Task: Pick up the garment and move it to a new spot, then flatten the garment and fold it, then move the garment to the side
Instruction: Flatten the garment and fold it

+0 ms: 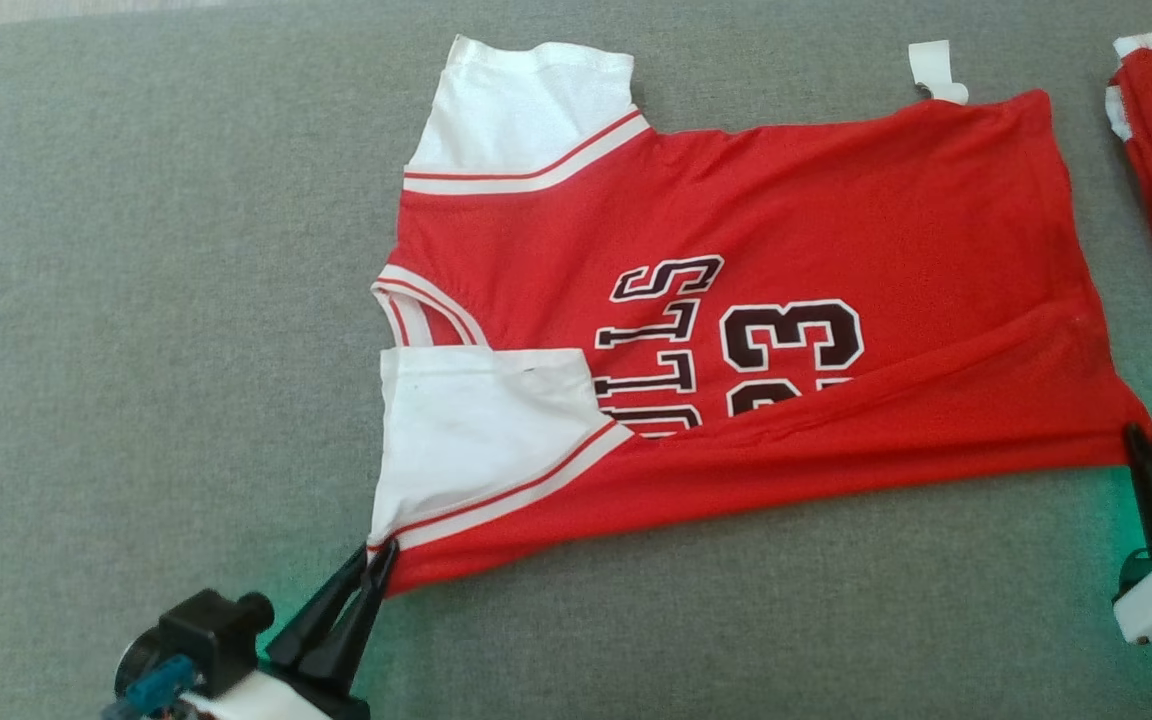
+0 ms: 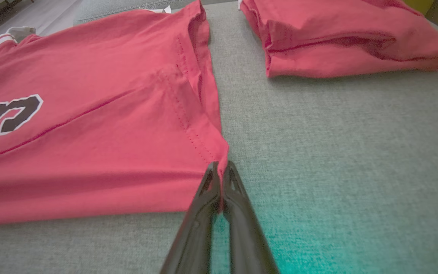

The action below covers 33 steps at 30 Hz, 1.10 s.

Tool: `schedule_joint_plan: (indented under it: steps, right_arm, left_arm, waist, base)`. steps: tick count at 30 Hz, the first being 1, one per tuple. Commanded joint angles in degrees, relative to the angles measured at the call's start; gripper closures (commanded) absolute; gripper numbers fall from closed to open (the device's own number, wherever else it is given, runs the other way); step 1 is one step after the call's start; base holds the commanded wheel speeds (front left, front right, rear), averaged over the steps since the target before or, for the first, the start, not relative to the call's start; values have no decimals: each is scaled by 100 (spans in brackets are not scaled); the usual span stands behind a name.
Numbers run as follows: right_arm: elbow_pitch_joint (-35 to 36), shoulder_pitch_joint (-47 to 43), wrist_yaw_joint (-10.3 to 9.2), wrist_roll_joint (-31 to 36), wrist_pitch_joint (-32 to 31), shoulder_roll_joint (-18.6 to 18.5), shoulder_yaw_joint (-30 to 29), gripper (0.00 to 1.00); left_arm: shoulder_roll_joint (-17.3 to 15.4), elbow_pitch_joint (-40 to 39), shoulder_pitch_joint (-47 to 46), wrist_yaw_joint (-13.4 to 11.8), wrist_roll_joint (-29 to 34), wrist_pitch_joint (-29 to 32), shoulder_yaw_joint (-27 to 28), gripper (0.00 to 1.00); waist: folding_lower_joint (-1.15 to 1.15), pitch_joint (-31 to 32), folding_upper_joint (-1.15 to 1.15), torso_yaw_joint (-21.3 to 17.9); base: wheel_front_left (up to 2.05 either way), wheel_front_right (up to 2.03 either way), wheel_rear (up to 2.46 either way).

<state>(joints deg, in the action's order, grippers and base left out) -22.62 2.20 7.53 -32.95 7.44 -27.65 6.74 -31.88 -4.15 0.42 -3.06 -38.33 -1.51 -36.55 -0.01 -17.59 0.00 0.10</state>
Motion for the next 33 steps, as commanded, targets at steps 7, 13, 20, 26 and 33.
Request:
schedule_joint_plan:
  steps: [7,13,20,26,33]
  right_arm:
    - [498,-104,-4,64,164,-39,-132,0]
    - [1110,62,-4,135,408,-14,-117,0]
    - [1343,411,-4,324,468,192,8,0]
    - [1319,753,-4,384,509,336,250,0]
    - [1181,1017,-4,426,617,518,366,0]
  left_arm:
    - [-149,-140,-448,-119,241,-107,244,0]
    - [-398,-342,-1145,-18,384,3,490,0]
    - [-857,-505,-2862,623,149,961,807,0]
    - [-1006,284,-4615,999,-635,2361,694,0]
    - [-1143,1354,-6022,1048,-1273,3910,380,0]
  waist:
    - [1,13,0,-90]
    - [1,-128,0,-364]
    - [1,-541,0,-611]
    - [1,-882,0,-890]
    - [1,-1320,0,-1198]
  base:
    - [0,0,0]
    - [0,0,0]
    - [0,0,0]
    - [0,0,0]
    - [0,0,0]
